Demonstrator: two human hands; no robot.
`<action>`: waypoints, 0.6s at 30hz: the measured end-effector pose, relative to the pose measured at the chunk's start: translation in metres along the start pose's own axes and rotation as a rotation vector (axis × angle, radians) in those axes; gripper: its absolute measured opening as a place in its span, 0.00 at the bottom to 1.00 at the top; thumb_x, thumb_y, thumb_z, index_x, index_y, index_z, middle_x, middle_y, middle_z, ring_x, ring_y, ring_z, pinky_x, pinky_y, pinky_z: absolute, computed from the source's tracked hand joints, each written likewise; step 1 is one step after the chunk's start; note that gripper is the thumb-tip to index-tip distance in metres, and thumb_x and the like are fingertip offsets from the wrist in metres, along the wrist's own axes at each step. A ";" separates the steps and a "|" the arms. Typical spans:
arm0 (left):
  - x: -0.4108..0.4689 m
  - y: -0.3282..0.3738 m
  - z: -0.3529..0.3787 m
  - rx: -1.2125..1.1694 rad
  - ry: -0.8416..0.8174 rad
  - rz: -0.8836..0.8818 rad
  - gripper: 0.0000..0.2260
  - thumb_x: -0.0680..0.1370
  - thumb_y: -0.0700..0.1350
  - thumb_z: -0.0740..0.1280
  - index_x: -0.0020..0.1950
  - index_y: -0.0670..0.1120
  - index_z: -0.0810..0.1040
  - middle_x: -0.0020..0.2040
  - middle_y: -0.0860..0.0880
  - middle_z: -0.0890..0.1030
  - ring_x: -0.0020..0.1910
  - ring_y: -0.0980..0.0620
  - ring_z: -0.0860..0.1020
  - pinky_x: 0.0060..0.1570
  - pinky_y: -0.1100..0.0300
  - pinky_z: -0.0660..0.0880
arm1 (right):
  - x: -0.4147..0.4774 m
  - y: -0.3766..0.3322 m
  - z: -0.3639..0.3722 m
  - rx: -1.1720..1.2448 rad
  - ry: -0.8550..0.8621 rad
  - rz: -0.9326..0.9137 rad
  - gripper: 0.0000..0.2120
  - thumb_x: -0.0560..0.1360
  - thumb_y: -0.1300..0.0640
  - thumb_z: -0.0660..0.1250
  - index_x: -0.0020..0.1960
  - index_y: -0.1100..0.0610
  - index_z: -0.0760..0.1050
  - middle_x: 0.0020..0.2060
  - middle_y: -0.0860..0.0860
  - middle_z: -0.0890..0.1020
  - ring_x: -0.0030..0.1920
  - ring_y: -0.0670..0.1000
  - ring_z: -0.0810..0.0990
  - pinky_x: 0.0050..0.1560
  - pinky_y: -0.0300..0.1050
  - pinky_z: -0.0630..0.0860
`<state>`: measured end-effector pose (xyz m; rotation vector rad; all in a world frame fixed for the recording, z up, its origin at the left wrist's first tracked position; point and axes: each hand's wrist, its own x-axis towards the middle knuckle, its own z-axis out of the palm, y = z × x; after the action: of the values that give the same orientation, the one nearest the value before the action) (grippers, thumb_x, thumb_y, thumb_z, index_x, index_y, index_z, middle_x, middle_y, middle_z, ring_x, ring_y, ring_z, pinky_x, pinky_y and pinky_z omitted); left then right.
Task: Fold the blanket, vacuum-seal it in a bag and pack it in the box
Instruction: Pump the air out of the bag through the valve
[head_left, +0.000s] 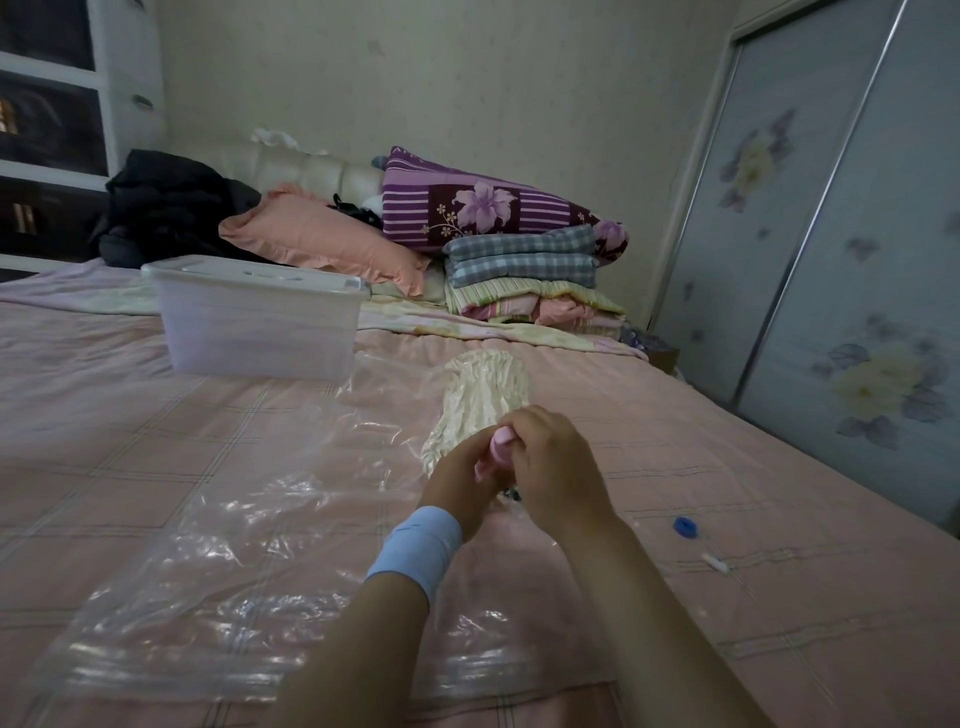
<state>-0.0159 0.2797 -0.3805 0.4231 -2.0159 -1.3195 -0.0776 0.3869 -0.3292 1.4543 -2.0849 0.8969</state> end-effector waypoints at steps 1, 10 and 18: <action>0.000 0.000 0.000 -0.002 0.008 0.002 0.15 0.76 0.40 0.66 0.44 0.63 0.76 0.36 0.62 0.80 0.38 0.64 0.77 0.39 0.69 0.71 | 0.003 -0.004 -0.006 0.002 0.024 -0.033 0.16 0.77 0.54 0.55 0.51 0.59 0.79 0.46 0.53 0.82 0.47 0.55 0.77 0.47 0.52 0.77; 0.004 -0.004 -0.011 0.023 0.022 0.012 0.21 0.73 0.43 0.71 0.63 0.61 0.75 0.53 0.56 0.81 0.51 0.53 0.78 0.36 0.76 0.73 | 0.034 -0.051 -0.085 0.041 0.466 -0.297 0.11 0.80 0.61 0.61 0.51 0.62 0.81 0.45 0.53 0.83 0.46 0.53 0.81 0.48 0.49 0.80; 0.001 -0.004 -0.009 -0.003 0.009 -0.012 0.13 0.73 0.42 0.70 0.52 0.60 0.78 0.45 0.55 0.82 0.47 0.50 0.80 0.42 0.64 0.76 | 0.010 -0.015 -0.005 0.066 0.203 -0.090 0.10 0.79 0.61 0.60 0.51 0.59 0.80 0.49 0.51 0.82 0.52 0.53 0.78 0.52 0.51 0.78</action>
<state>-0.0112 0.2714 -0.3812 0.4396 -2.0072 -1.3252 -0.0670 0.3801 -0.3149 1.4146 -1.8443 1.0398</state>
